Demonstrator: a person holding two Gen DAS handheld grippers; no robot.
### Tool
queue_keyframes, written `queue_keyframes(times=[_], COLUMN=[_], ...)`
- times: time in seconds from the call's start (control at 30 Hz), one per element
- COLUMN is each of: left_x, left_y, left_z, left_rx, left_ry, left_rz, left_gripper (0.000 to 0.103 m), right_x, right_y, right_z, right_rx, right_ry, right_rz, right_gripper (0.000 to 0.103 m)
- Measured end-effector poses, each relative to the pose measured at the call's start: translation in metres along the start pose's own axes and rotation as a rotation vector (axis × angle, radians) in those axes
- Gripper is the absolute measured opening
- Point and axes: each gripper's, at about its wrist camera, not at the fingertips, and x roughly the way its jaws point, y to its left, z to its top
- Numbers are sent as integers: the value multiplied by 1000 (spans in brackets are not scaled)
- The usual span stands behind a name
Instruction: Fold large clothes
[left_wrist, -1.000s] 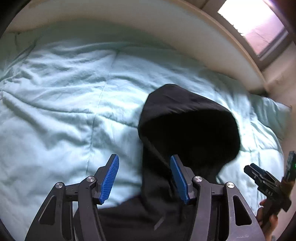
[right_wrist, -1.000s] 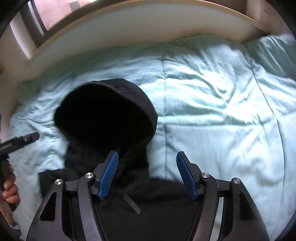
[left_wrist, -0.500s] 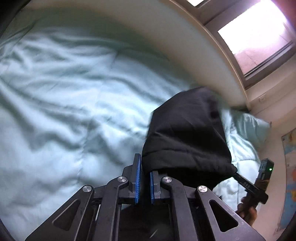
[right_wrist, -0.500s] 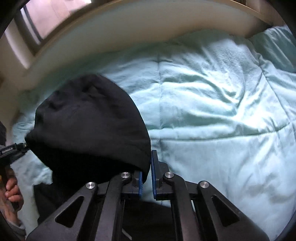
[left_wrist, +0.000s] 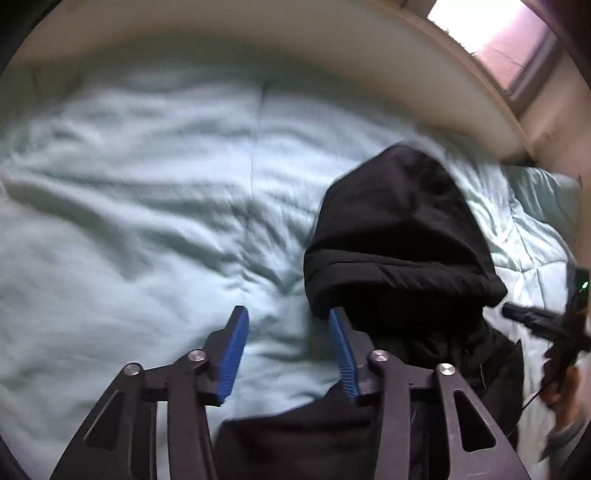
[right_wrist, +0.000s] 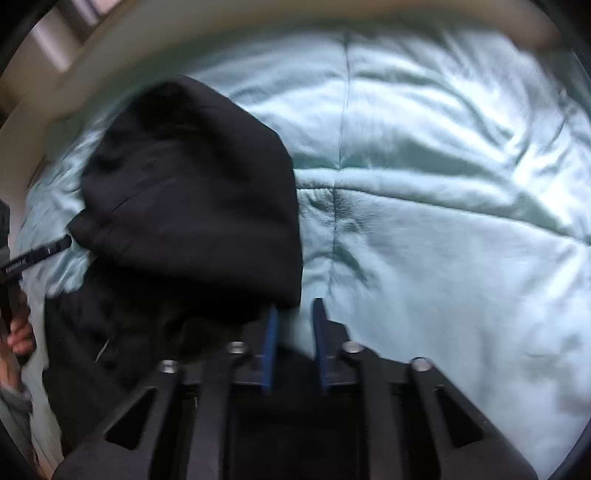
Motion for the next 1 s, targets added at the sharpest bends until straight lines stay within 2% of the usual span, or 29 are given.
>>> queue_keyframes(times=[0.07,0.13,0.17,0.23,0.27,0.33,0.37,0.43,0.47,0.6,0.7,0.77,0.8,0.83,0.87,0.93,1.0], left_x=[-12,-10,-4,25,49,88,101,116,120,108,64,41,33,28,28,38,65], left_y=[-5,-28,-37,-55,-60,-58,-54,-48,-46,-57,-63,-60,-55,-48,-38,-17,3], left_z=[13,36,43,56,58,47,38,23,19,26,37,49,58,70,81,103,120], left_rx=[27,19,17,27,24,7,3,8,5,52,141,160,156,140,122,80,17], left_ry=[-37,-65,-57,-6,55,164,183,183,189,168,71,11,-15,-36,-47,-19,52], left_rz=[-30,-117,-157,-214,-215,-154,-138,-131,-132,-116,-167,-191,-198,-207,-220,-255,-305], left_gripper=[48,48,48,48,48,48,48,48,48,48,48,57,73,82,82,82,82], right_x=[-22,-27,-22,5,24,61,74,85,89,82,41,18,12,9,9,21,45], right_y=[3,11,18,34,41,46,48,51,48,37,31,24,18,11,5,-8,-29], right_z=[11,33,46,63,65,55,47,31,27,35,40,47,52,60,66,83,97], right_rx=[6,25,27,-4,-23,-46,-76,-136,-127,-99,-147,-156,-152,-141,-132,-103,-29], right_ry=[-61,-103,-112,-95,-70,4,26,7,7,34,-29,-72,-78,-79,-81,-58,2], right_rz=[29,82,103,76,36,-6,-17,-23,-9,42,84,123,147,176,173,167,248], right_gripper=[37,46,54,57,57,57,57,57,57,56,56,57,59,60,61,62,62])
